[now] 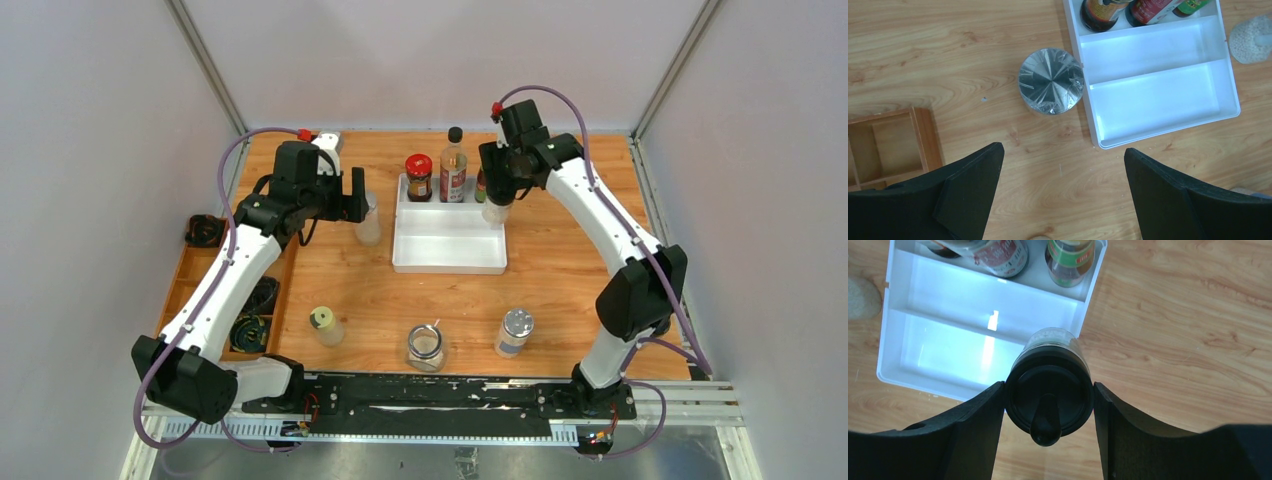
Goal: Organize the condiment bottles
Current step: Place the bottle in the storage box.
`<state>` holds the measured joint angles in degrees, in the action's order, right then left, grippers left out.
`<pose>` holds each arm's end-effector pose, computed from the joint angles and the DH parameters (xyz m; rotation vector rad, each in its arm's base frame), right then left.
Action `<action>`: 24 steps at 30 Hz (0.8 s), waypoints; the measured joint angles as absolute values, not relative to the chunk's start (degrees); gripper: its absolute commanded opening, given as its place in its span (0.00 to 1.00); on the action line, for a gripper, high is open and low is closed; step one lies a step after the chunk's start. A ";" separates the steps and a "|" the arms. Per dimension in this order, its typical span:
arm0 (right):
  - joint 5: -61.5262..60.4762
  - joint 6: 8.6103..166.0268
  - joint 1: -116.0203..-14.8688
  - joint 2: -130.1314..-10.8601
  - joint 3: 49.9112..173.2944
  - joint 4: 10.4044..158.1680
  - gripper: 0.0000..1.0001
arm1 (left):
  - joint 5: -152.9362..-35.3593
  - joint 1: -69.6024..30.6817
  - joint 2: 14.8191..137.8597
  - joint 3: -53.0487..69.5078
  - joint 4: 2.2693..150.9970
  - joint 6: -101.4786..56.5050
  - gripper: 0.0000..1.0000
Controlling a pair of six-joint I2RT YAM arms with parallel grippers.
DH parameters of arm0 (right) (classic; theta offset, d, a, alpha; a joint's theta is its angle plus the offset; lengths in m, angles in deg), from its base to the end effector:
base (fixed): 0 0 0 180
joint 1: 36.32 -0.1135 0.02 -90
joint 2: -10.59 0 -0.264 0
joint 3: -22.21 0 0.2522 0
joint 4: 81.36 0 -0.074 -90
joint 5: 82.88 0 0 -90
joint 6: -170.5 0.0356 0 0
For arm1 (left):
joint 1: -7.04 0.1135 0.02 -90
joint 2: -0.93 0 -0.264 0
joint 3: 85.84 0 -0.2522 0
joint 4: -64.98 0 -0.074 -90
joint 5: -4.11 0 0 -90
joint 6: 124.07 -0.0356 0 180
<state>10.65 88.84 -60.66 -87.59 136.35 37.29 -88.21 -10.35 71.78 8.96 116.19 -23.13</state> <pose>0.3444 0.1534 0.3662 -0.3002 2.3514 0.2035 0.2528 -0.0807 0.3597 0.1481 2.2271 -0.3170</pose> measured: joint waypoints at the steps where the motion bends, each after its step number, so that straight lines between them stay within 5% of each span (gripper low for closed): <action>1: 11.39 88.89 -61.03 -87.74 136.04 38.49 0.46 | -88.19 -10.35 71.78 8.98 116.19 -23.13 0.97; 24: 16.42 89.96 -63.19 -95.32 128.65 53.42 0.47 | -88.19 -10.35 71.80 9.18 116.21 -23.67 0.97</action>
